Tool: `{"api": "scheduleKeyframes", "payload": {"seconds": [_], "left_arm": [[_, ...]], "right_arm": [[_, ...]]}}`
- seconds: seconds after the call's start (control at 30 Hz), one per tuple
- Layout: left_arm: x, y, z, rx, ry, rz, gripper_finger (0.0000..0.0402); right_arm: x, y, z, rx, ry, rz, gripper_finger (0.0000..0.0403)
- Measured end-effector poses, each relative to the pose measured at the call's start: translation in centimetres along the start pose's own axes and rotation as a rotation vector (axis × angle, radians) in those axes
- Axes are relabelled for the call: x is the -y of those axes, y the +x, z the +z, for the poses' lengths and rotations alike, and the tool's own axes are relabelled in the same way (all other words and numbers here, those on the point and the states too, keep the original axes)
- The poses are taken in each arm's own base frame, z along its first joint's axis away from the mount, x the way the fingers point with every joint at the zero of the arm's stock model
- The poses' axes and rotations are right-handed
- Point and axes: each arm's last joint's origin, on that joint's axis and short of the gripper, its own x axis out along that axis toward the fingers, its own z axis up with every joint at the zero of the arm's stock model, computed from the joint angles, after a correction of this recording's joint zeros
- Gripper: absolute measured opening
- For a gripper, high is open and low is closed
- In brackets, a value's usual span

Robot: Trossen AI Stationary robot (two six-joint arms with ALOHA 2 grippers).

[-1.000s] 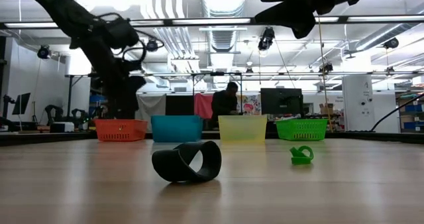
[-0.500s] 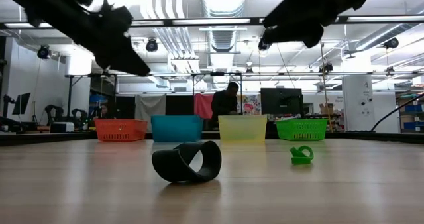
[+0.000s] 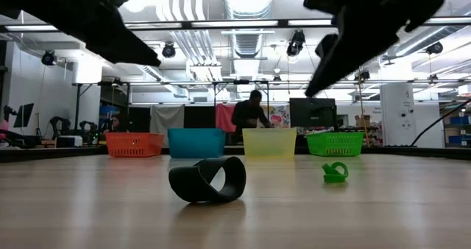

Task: Sort rubber bands into baskets
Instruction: Put the green rubber band into the yellow bin

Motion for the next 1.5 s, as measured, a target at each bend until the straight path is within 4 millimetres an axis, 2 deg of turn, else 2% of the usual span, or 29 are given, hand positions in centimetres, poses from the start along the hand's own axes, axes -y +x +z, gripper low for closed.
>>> {"api": "scheduleKeyframes", "payload": {"seconds": [0.23, 0.37, 0.53, 0.8, 0.97, 1.3, 1.5], "left_arm": [[0.2, -0.1, 0.2, 0.009, -0.002, -0.012, 0.021], [0.2, -0.1, 0.1, 0.006, -0.002, -0.012, 0.021], [0.2, -0.1, 0.1, 0.006, -0.002, -0.012, 0.021], [0.2, -0.1, 0.1, 0.004, -0.002, -0.012, 0.021], [0.4, 0.3, -0.2, -0.012, 0.008, -0.009, 0.021], [1.5, 2.4, -0.9, -0.022, 0.025, 0.016, 0.021], [2.0, 3.2, -0.8, -0.012, 0.044, 0.015, 0.021]], "right_arm": [[-1.4, 1.6, -0.5, -0.212, 0.013, 0.023, 0.0231], [-2.6, 3.0, -1.5, -0.283, 0.023, 0.05, 0.0231], [-3.8, 4.9, -2.2, -0.304, 0.005, 0.049, 0.0231], [-4.1, 7.5, -3.0, -0.327, -0.046, -0.048, 0.0222], [-4.1, 7.6, -3.0, -0.329, -0.051, -0.039, 0.0179], [-4.0, 7.2, -2.7, -0.312, -0.105, -0.026, 0.0021], [-3.6, 6.4, -1.6, -0.284, -0.128, -0.013, 0.0012]]}}
